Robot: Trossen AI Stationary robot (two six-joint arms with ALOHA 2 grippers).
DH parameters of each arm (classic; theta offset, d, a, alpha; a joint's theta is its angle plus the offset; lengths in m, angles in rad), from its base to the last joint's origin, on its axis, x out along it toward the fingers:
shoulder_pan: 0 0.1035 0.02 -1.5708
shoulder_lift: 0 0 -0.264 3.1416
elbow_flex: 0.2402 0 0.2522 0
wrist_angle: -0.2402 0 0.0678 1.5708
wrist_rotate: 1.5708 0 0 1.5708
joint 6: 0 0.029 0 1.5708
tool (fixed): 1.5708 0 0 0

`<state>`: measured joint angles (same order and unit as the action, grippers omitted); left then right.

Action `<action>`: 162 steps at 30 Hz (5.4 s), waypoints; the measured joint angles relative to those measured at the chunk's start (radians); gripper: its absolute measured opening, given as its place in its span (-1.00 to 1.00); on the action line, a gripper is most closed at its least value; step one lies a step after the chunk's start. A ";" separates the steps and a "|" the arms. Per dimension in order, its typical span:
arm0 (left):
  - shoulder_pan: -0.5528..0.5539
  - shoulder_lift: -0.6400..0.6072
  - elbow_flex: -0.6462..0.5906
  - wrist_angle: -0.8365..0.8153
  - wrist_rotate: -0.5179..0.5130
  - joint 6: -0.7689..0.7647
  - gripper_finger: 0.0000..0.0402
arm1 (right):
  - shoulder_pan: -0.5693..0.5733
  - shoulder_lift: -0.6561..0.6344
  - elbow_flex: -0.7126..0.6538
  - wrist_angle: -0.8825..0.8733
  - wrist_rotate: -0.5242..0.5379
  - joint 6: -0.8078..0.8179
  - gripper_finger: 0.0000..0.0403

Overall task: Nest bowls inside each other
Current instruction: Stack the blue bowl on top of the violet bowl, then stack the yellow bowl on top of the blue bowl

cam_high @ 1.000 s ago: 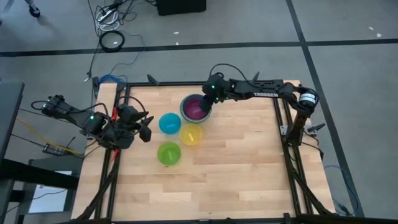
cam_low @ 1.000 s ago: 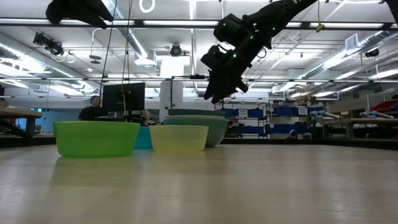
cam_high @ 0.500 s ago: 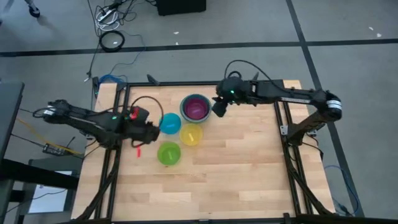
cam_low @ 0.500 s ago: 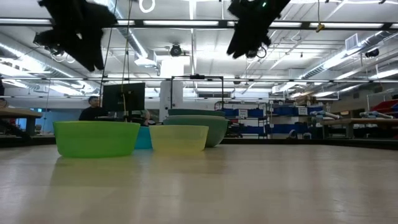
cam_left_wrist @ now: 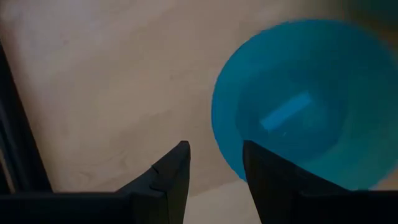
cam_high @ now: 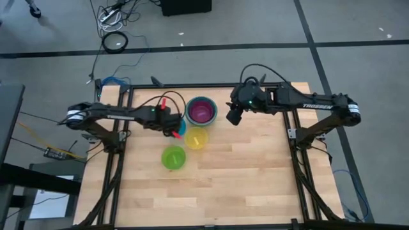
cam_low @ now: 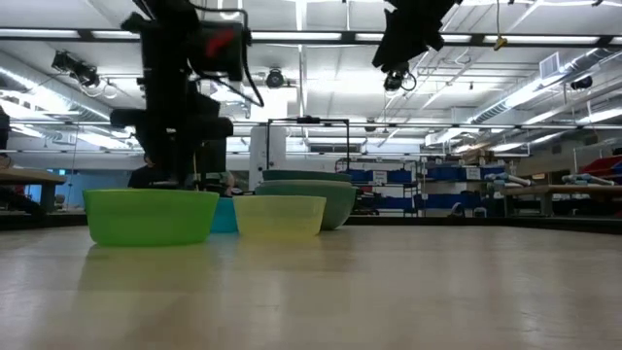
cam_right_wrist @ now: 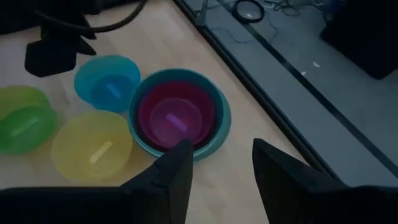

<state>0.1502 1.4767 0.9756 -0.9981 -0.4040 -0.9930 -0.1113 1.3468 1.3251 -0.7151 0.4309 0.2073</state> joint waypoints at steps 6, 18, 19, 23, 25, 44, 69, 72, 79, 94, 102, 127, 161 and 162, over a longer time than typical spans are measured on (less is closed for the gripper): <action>0.027 0.086 0.000 0.046 0.084 0.055 -0.22 | 0.000 0.036 0.000 -0.010 -0.006 -0.001 -0.24; 0.056 0.214 0.000 0.125 0.102 0.154 -0.53 | 0.013 0.092 -0.001 -0.010 -0.016 0.000 -0.24; 0.056 0.215 0.000 0.129 0.104 0.160 -0.66 | 0.013 0.092 -0.001 -0.015 -0.016 0.000 -0.24; 0.056 0.190 0.008 0.144 0.109 0.190 -0.94 | 0.013 0.092 -0.001 -0.012 -0.015 0.001 -0.24; 0.054 0.158 0.013 0.139 0.091 0.196 -0.96 | 0.013 0.090 -0.001 -0.013 -0.015 0.001 -0.24; 0.094 0.074 0.249 0.293 -0.025 0.451 -0.99 | 0.016 0.089 -0.001 -0.050 -0.015 0.053 -0.24; 0.160 0.121 0.514 0.097 0.070 0.564 -0.46 | 0.045 0.091 -0.042 -0.064 -0.105 0.137 -0.24; 0.135 0.049 0.539 0.069 0.049 0.584 -0.46 | 0.053 0.093 -0.125 0.020 -0.122 0.198 -0.24; 0.055 -0.166 0.542 0.053 0.031 0.592 -0.46 | 0.042 0.116 -0.349 0.373 -0.334 0.383 -0.24; -0.123 -0.256 0.494 -0.359 -0.112 0.327 -0.46 | 0.041 0.437 -0.239 0.512 -0.419 0.446 -0.24; -0.227 -0.262 0.351 -0.413 -0.110 0.149 -0.46 | 0.039 0.502 -0.196 0.437 -0.368 0.418 -0.24; -0.434 -0.275 0.111 -0.187 -0.071 -0.084 -0.46 | -0.057 0.246 -0.197 0.575 -0.233 0.213 -1.00; -0.434 -0.275 0.112 -0.121 -0.078 -0.057 -0.46 | -0.226 0.350 -0.197 0.693 -0.213 0.137 -0.38; -0.434 -0.275 0.112 -0.120 -0.078 -0.057 -0.46 | -0.226 0.352 -0.197 0.683 -0.213 0.139 -0.38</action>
<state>-0.2836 1.2022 1.0874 -1.1185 -0.4816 -1.0504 -0.3377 1.6986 1.1278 -0.0321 0.2178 0.3466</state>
